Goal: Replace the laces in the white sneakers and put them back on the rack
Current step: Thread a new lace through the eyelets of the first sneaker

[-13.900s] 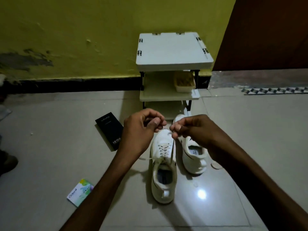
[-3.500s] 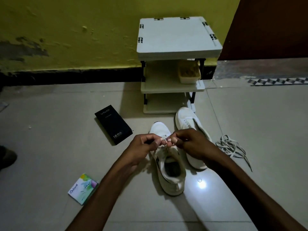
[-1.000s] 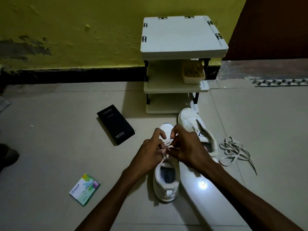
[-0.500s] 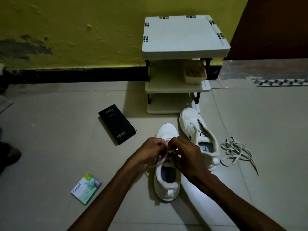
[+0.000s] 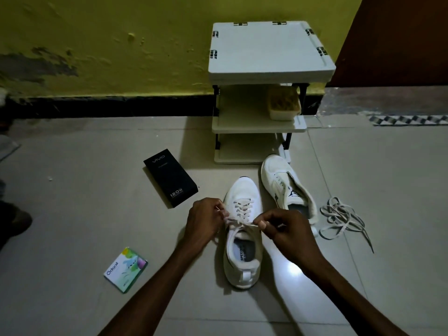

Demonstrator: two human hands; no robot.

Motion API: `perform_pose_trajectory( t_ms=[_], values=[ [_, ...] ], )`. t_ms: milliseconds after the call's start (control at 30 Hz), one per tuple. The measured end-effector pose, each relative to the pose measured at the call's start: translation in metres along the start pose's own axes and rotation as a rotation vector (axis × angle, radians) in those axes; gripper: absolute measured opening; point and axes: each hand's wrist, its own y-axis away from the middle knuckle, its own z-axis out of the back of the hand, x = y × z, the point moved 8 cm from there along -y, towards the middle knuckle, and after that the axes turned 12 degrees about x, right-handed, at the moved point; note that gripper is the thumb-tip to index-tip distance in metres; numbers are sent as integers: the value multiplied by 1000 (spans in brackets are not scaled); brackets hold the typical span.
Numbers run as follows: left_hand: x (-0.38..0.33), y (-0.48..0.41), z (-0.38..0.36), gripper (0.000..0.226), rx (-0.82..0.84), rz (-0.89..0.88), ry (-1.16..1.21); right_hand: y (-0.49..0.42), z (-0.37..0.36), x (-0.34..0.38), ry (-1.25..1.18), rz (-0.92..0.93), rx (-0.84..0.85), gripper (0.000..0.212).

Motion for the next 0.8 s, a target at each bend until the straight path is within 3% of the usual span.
perform_pose_trajectory(
  t_ms=[167,333,433,667,800],
  values=[
    [7,-4,-2,12,-13,34,231,2,-2,-13,-544,-196,102,8],
    [-10,-8,-8,6,91,2,656,-16,-12,9,-760,-126,122,18],
    [-14,-8,-11,4,108,33,740,-23,-21,8,-813,-163,125,19],
    [-3,-15,-14,14,6,103,535,-14,-31,0,-791,-242,26,16],
    [-12,-11,-9,15,-91,157,129,-3,-41,-1,-772,-253,24,11]
  ],
)
